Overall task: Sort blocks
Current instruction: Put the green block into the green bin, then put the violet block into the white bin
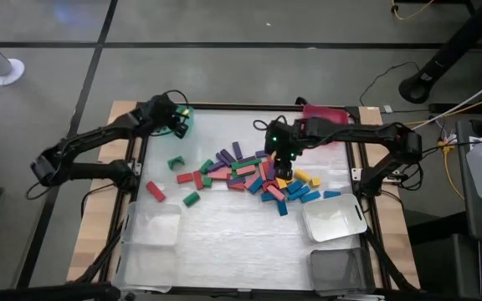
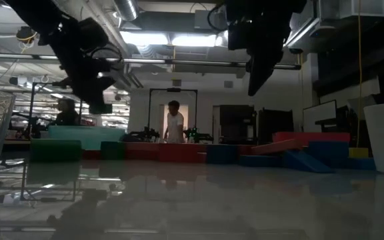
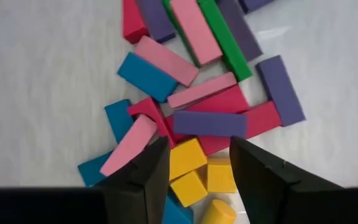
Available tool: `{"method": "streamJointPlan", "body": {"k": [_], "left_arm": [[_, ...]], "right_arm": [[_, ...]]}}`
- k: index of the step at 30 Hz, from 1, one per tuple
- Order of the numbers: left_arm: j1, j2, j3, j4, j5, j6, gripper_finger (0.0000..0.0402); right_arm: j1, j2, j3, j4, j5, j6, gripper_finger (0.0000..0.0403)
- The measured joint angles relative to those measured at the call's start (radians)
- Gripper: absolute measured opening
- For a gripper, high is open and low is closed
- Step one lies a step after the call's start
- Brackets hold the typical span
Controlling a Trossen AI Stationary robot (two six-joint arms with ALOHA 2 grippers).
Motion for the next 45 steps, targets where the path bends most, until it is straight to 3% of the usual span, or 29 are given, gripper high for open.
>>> {"method": "streamJointPlan", "body": {"k": [5,11,15,24,35,45], "left_arm": [[0.062,0.011,-0.021,0.002,0.003,-0.003,0.0119],[0.093,0.011,-0.050,0.026,-0.001,-0.036,0.0127],[0.094,0.011,-0.050,0.036,-0.003,-0.071,0.0152],[0.094,0.011,-0.050,0.046,-0.005,-0.170,0.0198],[0.094,0.011,-0.050,0.045,-0.003,-0.171,0.0197],[0.094,0.011,-0.050,0.044,-0.002,-0.170,0.0196]], "right_arm": [[0.033,0.000,0.000,0.000,0.062,0.127,0.0168],[0.033,0.000,0.000,0.000,0.121,0.464,0.0168],[0.032,0.000,0.000,-0.001,0.182,0.602,0.0168],[0.033,0.073,0.000,-0.010,0.187,0.786,0.0168],[0.011,0.225,0.000,-0.002,0.184,0.923,0.0168],[0.007,0.289,-0.001,0.016,0.155,1.045,0.0168]]}}
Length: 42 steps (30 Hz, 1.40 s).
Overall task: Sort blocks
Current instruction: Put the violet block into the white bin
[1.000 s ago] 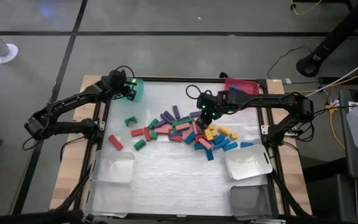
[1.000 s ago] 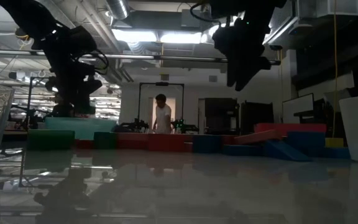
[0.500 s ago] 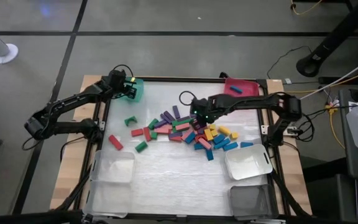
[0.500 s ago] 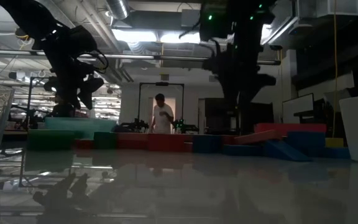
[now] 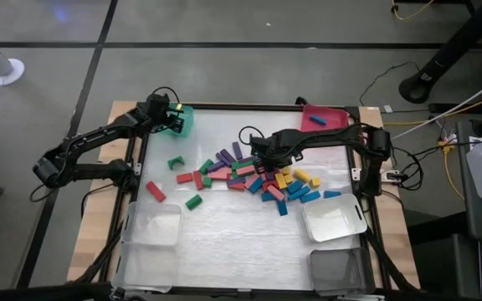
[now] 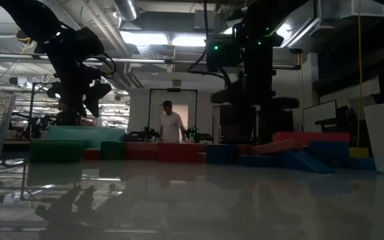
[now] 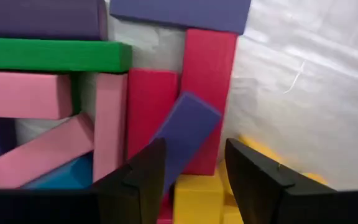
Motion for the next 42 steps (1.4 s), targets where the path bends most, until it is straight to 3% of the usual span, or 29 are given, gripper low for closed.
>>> {"method": "streamJointPlan", "body": {"k": [25,42], "left_arm": [[0.000,0.000,0.000,0.000,0.000,0.000,0.0196],[0.000,0.000,0.000,0.000,0.000,0.000,0.0196]], "right_arm": [[0.001,0.001,0.000,0.053,-0.015,0.231,0.0168],[0.001,0.001,0.000,0.032,0.020,0.271,0.0168]]}}
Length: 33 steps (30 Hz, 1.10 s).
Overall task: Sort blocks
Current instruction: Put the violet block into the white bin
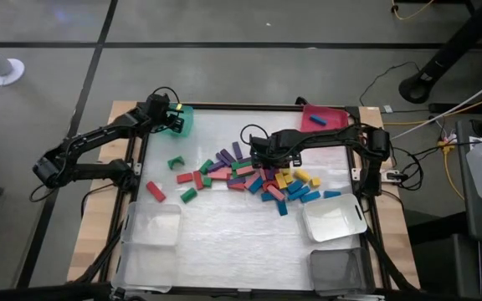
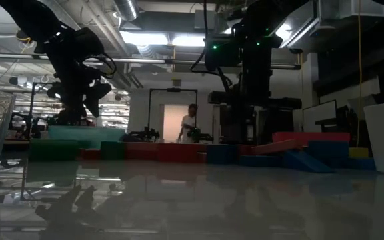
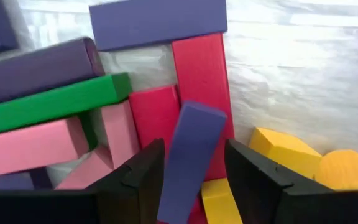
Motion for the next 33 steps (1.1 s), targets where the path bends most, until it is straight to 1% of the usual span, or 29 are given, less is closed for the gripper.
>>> {"method": "streamJointPlan", "body": {"k": [5,10,14,17,21,25,30,33], "left_arm": [[0.000,0.000,0.000,0.000,0.000,0.000,0.0196],[-0.001,0.000,0.000,0.000,0.001,0.000,0.0196],[-0.002,-0.001,0.000,0.000,0.016,0.000,0.0196],[-0.002,-0.001,0.000,0.001,0.026,0.000,0.0196],[-0.002,-0.001,0.000,0.000,0.026,0.000,0.0196],[-0.002,-0.001,0.000,0.000,0.026,0.000,0.0196],[-0.002,-0.001,0.000,0.000,0.026,0.000,0.0196],[-0.002,-0.001,0.000,0.000,0.026,0.000,0.0196]], "right_arm": [[-0.001,0.010,0.000,-0.003,-0.010,0.000,0.0168],[0.000,0.049,0.000,-0.001,-0.025,-0.004,0.0168],[-0.001,0.060,0.002,0.001,-0.027,-0.027,0.0166],[-0.001,0.060,0.002,0.002,-0.023,-0.032,0.0149],[-0.001,0.058,0.002,0.002,-0.017,-0.066,0.0103],[-0.001,0.051,0.001,0.001,-0.027,-0.131,0.0099],[-0.001,-0.001,-0.001,-0.001,-0.082,-0.207,0.0099],[-0.009,-0.033,0.012,-0.016,-0.156,-0.267,0.0101]]}}
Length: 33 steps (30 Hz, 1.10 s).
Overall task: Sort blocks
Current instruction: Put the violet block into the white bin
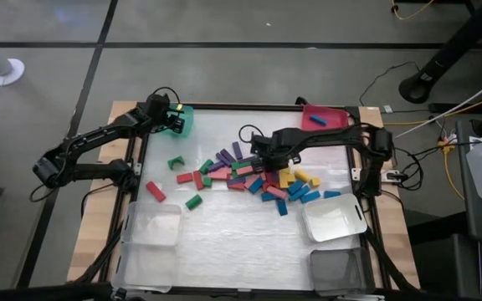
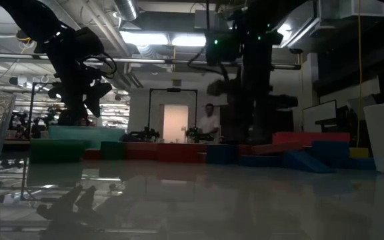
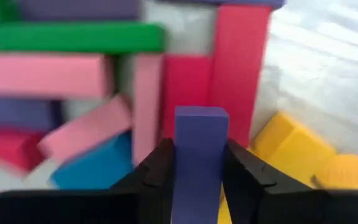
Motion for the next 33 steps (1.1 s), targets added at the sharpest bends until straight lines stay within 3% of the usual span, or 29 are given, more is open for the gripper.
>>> {"method": "streamJointPlan", "body": {"k": [7,13,17,21,33], "left_arm": [[0.000,0.000,0.000,0.000,0.000,0.000,0.0196],[0.000,0.000,0.000,0.000,0.000,0.000,0.0196],[0.000,0.000,0.000,0.000,0.002,0.000,0.0196],[0.000,0.000,0.000,0.000,0.038,0.000,0.0196],[-0.060,-0.049,0.000,0.000,0.246,0.210,0.0196]], "right_arm": [[0.001,-0.071,0.046,-0.096,-0.270,-0.153,0.0104],[0.026,-0.113,0.101,-0.322,-0.450,-0.253,0.0105],[0.069,-0.135,0.131,-0.523,-0.448,-0.320,0.0106],[0.153,-0.158,0.133,-0.662,-0.371,-0.366,0.0107],[0.486,-0.186,0.048,-0.668,-0.274,-0.320,0.0108]]}}
